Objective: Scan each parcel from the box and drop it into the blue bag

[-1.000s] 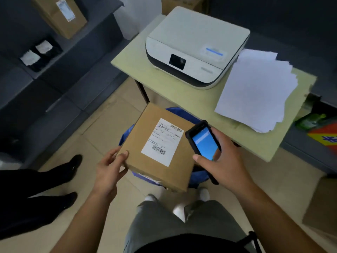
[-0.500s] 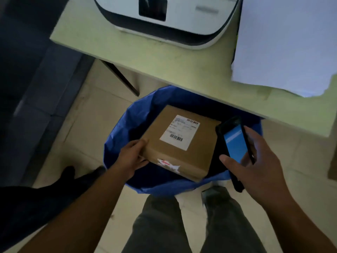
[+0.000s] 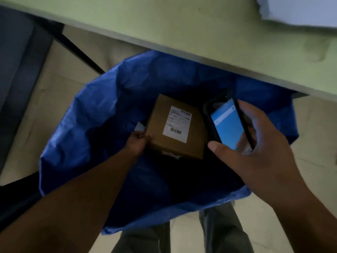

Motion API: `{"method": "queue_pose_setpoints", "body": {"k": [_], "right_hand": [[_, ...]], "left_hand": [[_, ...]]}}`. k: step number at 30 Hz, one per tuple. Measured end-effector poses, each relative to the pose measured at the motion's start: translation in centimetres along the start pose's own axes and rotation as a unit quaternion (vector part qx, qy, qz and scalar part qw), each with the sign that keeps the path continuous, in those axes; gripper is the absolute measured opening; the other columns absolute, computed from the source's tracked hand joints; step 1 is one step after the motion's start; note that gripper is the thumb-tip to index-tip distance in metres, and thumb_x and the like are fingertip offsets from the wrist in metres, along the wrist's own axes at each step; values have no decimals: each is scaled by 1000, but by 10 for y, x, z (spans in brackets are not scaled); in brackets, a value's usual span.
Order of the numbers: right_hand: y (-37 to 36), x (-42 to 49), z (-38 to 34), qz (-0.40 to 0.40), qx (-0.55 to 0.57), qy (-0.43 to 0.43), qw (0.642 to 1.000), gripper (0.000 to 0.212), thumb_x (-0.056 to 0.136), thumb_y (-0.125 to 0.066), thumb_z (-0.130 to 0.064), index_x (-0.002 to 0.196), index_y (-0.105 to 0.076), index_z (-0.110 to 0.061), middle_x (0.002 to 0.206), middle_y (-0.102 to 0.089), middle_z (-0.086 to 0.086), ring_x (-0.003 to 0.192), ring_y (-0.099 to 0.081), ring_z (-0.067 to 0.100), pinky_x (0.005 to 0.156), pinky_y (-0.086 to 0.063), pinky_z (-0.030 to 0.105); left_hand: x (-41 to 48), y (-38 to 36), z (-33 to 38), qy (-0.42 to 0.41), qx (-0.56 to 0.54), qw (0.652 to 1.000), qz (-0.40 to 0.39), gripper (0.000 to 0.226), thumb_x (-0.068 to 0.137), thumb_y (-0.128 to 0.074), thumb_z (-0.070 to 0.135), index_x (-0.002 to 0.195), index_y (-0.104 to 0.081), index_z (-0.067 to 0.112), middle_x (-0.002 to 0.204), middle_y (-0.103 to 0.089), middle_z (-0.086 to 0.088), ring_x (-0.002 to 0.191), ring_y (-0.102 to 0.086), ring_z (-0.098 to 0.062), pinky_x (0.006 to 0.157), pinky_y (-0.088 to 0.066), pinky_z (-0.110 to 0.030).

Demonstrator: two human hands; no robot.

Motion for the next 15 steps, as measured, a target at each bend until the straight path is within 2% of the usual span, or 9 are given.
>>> {"method": "queue_pose_setpoints", "body": {"k": [3, 5, 7, 11, 15], "right_hand": [[2, 9, 10, -5, -33, 8, 999, 86, 60, -74, -63, 136, -39, -48, 116, -56, -30, 105, -54, -9, 73, -40, -2], [3, 13, 15, -3, -53, 16, 998, 86, 59, -71, -66, 137, -40, -46, 118, -56, -28, 106, -55, -4, 74, -42, 3], [5, 15, 18, 2, -66, 21, 998, 86, 61, -73, -64, 138, -41, -43, 120, -56, -25, 109, -54, -2, 80, -42, 8], [12, 9, 12, -3, -81, 26, 996, 92, 59, -73, -66, 141, -37, -42, 130, -45, -31, 119, -39, -16, 82, -34, -2], [27, -3, 0, -4, -99, 24, 995, 93, 62, -75, -61, 143, -36, -38, 135, -47, -24, 122, -43, -5, 83, -31, 3]], "left_hand": [[24, -7, -11, -12, 56, 998, 6, 58, 96, -67, 10, 149, -42, 13, 145, -53, -14, 123, -57, -34, 93, -52, -40], [32, -8, -14, -28, 155, 988, 12, 68, 96, -61, 5, 157, -32, 11, 149, -49, -19, 128, -54, -37, 97, -49, -38], [27, -8, -10, -37, 225, 973, 20, 76, 95, -62, 7, 161, -26, 14, 153, -47, -21, 133, -51, -38, 100, -43, -32], [-6, -4, 11, -96, 297, 948, 68, 70, 92, -67, 20, 154, -37, 12, 146, -50, -23, 129, -52, -40, 100, -46, -41], [-59, 1, 47, -169, 310, 931, 95, 66, 93, -66, 34, 152, -41, 20, 147, -48, -16, 129, -51, -35, 101, -49, -48]]}}
Point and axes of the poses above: each hand's wrist, its own x-axis towards the middle knuckle, its own y-axis out of the back of the hand, z = x × y, the point moved 3 cm from there along x, towards the middle knuckle
